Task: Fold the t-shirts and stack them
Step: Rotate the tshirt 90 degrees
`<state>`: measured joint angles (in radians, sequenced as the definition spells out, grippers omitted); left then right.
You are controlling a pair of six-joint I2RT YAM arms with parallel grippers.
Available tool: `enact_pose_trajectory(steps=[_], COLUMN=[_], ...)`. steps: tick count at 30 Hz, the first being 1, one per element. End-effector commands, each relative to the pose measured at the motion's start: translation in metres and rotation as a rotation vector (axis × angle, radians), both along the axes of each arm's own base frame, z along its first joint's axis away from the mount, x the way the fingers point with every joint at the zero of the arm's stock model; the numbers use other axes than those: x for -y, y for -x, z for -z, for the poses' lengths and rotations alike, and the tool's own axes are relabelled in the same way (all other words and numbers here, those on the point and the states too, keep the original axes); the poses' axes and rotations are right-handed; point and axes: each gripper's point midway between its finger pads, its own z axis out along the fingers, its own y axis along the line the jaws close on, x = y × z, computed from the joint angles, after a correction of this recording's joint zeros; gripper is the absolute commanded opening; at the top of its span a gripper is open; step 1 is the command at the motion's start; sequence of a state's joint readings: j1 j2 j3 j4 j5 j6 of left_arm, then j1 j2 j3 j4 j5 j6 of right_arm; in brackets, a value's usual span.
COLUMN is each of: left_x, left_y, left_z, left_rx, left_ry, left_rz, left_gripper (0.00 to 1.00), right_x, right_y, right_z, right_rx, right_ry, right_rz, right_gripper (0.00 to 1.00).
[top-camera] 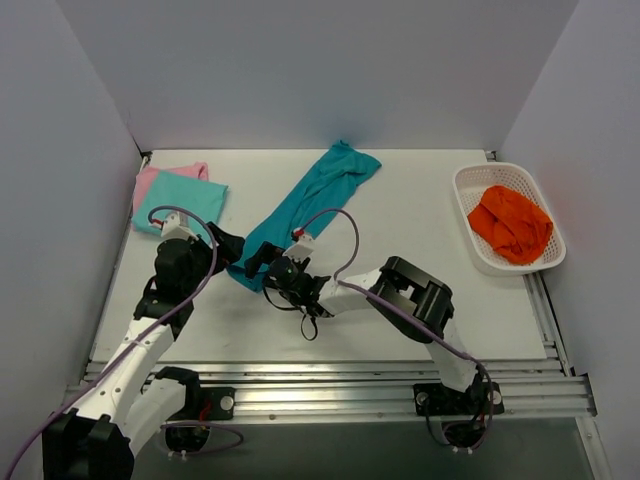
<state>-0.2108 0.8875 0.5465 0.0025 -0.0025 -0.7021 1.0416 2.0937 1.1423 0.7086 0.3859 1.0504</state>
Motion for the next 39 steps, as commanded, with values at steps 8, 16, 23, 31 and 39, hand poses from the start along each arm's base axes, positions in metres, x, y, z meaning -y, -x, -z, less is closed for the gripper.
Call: enact_pose_trajectory(steps=[8,16,23,31,39], left_x=[-0.013,-0.011,0.012,0.06,0.09], left_y=[-0.005,-0.006,0.008,0.047,0.09], left_z=[-0.001,0.0,0.015,0.048,0.054], left_rx=[0.016,0.018,-0.016,-0.137,-0.186], left_ry=[-0.019,-0.007,0.078,0.031,0.047], left_rz=[-0.037,-0.03,0.034,0.169,0.293], left_gripper=[0.97,0.97,0.99,1.0,1.0], right_x=[0.022,0.076,0.166,0.242,0.252], right_y=[-0.009,0.01,0.057,0.09,0.087], right_z=[0.023,-0.001,-0.028,-0.044,-0.073], right_rx=[-0.034,-0.014,-0.034,-0.075,-0.063], right_ry=[0.017,0.071,0.235,0.32,0.43], right_rz=[0.014,0.078,0.218,0.337,0.371], right_gripper=[0.17,0.0,0.0,0.8,1.0])
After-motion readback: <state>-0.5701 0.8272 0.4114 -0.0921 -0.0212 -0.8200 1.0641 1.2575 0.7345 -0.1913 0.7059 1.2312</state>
